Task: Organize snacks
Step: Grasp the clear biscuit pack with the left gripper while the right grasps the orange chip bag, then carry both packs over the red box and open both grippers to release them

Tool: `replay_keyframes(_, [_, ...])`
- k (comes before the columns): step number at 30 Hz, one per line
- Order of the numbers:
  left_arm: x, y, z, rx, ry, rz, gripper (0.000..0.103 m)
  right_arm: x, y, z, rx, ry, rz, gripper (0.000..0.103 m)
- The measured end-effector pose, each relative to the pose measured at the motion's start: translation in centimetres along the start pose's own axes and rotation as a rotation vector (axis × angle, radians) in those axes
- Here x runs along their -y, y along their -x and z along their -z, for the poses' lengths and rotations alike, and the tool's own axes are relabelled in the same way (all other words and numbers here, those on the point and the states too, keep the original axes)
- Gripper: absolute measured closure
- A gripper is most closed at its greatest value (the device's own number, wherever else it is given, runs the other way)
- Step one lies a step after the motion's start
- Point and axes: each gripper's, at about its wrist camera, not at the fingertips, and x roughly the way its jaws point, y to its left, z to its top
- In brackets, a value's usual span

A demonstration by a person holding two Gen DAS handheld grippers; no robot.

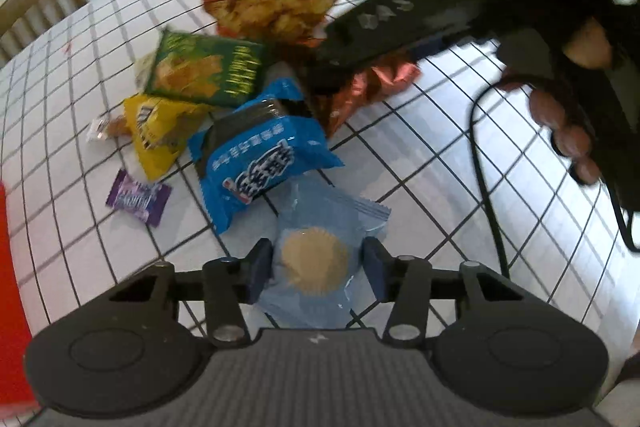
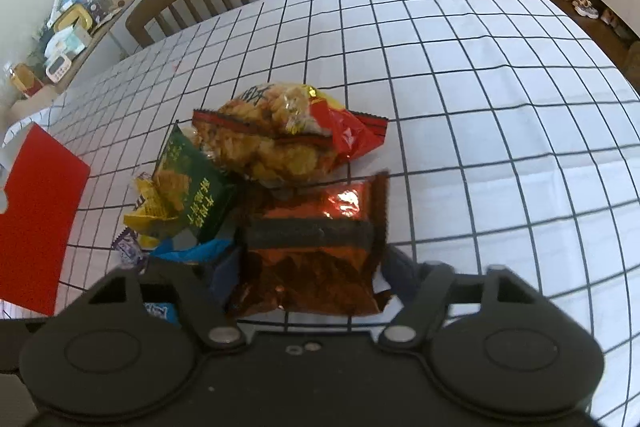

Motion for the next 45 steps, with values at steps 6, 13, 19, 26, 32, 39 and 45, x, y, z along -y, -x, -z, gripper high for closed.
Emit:
replay_keyframes(6, [-0.8,0.8,1.3,0.030,0.141,-0.008,0.057,0.6,2.1,1.4,0.010,-0.030,-0.006,0.045])
replay_keyframes(13, [-1.7,3.5,2.9,0.078,0.279,-0.017,0.057,0.5,6.0,3.2,0.042,-0.036,-0.004,0.045])
replay_keyframes(19, [-1.8,7.6,3.4,0.154,0.364,-0.039,0.057,-1.3,9.3,3.9,0.076,0.005,-0.027,0.045])
replay_keyframes(26, [-3.9,12.0,4.3,0.197,0.467,-0.089,0.057,-5.3,11.5,3.7,0.104,0.082,-0.082,0.045])
replay_keyframes(32, [-6.2,15.7,5.3,0.253,0.537,-0.141,0.057,-9.9,11.8,3.0,0.114,0.165,-0.124,0.045])
replay_keyframes(39, [-10.2,19.4,6.4,0.323,0.598,-0.206,0.057,-15.7,11.5,1.6,0.140,0.245,-0.177,0.045])
replay_keyframes(45, [-14.0,22.1,7.9,0.358,0.650,-0.275,0.057,-20.7,10.5,0.4,0.143,0.305,-0.216,0.045])
